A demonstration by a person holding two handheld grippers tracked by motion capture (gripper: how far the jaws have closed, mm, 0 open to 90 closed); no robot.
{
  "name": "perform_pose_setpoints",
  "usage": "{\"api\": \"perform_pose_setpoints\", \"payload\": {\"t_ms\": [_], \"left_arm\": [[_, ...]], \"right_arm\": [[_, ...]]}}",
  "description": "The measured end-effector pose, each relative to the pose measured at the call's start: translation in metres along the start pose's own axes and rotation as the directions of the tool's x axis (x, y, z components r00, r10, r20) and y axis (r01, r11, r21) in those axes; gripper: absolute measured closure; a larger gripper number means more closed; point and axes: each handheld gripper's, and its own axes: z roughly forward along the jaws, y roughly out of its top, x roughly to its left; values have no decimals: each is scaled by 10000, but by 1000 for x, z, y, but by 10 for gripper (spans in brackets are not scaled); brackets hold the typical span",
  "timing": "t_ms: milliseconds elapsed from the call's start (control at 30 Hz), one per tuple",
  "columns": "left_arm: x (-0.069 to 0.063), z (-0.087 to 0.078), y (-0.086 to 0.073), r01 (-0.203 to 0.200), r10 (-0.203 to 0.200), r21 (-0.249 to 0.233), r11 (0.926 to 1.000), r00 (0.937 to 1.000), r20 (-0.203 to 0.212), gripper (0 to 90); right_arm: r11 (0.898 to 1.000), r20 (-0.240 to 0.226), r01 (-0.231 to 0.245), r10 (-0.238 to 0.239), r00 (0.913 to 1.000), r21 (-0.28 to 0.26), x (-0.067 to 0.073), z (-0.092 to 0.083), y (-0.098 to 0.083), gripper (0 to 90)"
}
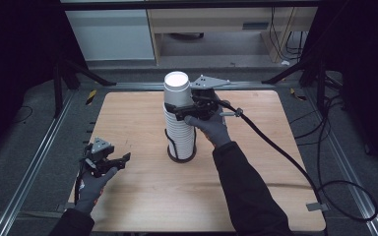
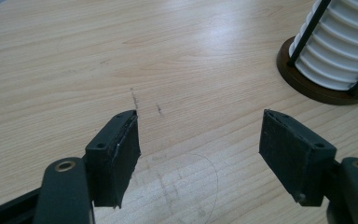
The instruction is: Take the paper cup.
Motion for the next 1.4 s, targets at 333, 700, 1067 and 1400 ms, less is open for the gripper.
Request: {"api": "perform_pose_setpoints", "payload": {"t_ms": [333, 700, 1067, 1400], "left_arm": [[0, 0, 0, -44, 44, 4, 10000, 10000, -14, 285], [-1, 1, 0, -71, 71, 33, 10000, 10000, 51, 287], [-2, 1, 0, -63, 63, 52, 10000, 9999, 88, 290], [-4, 2, 0, -135, 133, 103, 9999, 9998, 147, 288]], "right_arm": [[9998, -55, 109, -108, 9999, 160, 0, 0, 2, 130], [9997, -138, 133, -130, 9998, 222, -2, 0, 3, 132], [9994, -169, -23, 18, 9999, -343, -2, -5, 7, 156], [9985, -190, 235, -245, 9995, -498, 0, -22, 38, 159]]}}
